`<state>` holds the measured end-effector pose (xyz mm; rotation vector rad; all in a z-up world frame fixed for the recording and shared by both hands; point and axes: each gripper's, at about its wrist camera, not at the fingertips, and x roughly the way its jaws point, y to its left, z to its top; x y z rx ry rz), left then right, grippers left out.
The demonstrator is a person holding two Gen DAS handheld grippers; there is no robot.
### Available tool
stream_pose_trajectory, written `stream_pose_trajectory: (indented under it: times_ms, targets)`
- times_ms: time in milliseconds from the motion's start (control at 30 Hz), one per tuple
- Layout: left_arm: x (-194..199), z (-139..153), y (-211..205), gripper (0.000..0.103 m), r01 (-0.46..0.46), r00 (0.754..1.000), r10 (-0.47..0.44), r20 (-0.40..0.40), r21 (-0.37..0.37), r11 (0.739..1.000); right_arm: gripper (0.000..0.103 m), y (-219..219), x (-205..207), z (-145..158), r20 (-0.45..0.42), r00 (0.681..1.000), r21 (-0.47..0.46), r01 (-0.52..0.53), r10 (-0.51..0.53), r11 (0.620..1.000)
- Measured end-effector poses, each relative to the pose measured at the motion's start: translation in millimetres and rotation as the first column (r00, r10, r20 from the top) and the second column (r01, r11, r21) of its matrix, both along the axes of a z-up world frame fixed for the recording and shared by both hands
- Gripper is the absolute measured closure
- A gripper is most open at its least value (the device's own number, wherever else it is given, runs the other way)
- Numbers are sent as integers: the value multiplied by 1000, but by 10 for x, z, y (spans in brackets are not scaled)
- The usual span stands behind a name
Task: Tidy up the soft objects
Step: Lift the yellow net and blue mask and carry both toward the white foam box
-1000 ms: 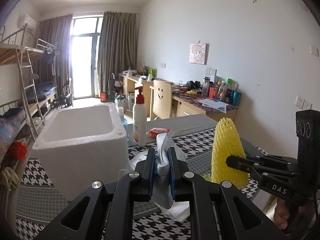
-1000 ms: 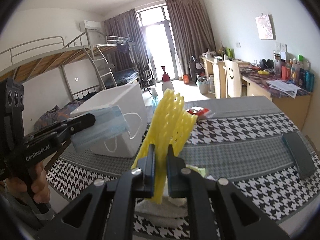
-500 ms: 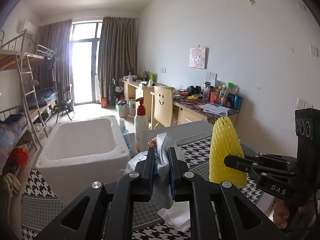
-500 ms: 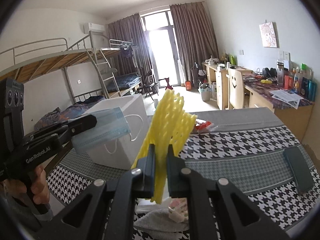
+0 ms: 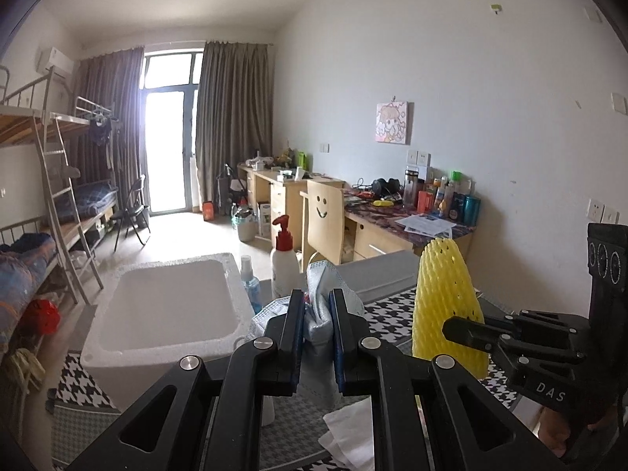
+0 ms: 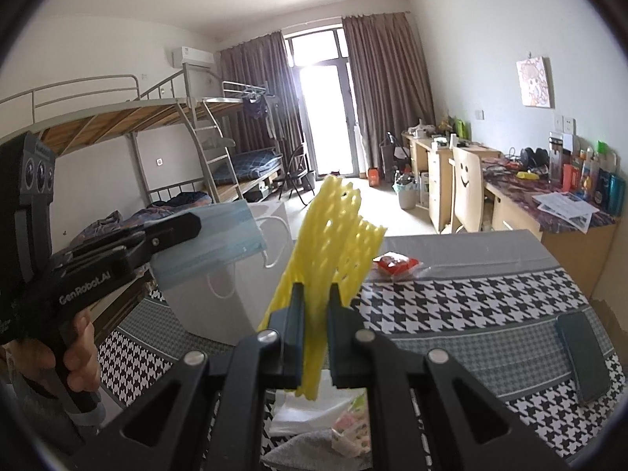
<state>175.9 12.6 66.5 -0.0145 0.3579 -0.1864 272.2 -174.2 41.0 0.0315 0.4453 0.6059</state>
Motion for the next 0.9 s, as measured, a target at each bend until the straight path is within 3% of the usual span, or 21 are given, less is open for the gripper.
stream_pose_trajectory:
  times_ms: [900]
  targets:
    - [224, 335, 219, 89, -94, 994, 94, 49, -9, 996, 91, 265, 227, 271, 49, 997, -17, -53, 54, 998]
